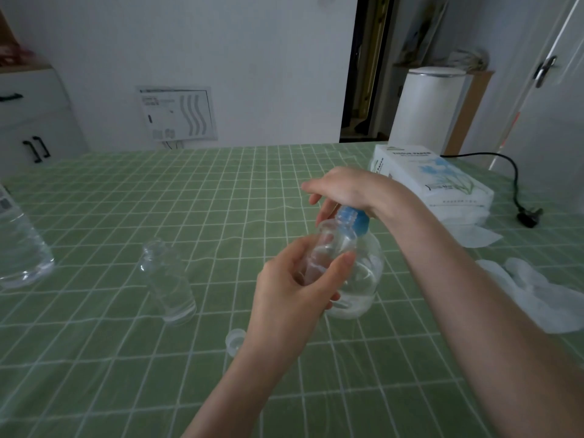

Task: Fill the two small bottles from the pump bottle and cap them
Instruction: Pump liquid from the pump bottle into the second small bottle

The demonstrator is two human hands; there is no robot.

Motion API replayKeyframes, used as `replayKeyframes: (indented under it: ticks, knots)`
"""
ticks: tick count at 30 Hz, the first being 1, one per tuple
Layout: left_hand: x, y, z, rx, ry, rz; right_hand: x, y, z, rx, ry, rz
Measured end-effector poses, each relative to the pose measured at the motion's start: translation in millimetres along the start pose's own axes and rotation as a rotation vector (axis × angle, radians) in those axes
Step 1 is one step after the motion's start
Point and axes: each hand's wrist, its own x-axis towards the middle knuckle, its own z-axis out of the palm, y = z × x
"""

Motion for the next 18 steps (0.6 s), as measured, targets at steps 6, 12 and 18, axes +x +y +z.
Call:
replayKeyframes:
  ticks: [6, 12, 18]
  knots:
    - [-0.6, 1.0, -0.5, 0.009, 0.0, 0.006, -1.5, 0.8, 0.9, 0.015, 0.03, -0.022]
    - [0.3, 3.7, -0.2, -0.021, 0.003, 0.008, -0.6, -4.6, -5.5, -0.019, 0.062, -0.019]
    - [-0.3, 4.0, 0.5, -0.015, 0.007, 0.006, -2.5, -3.6, -6.0, -0.002, 0.021, -0.003]
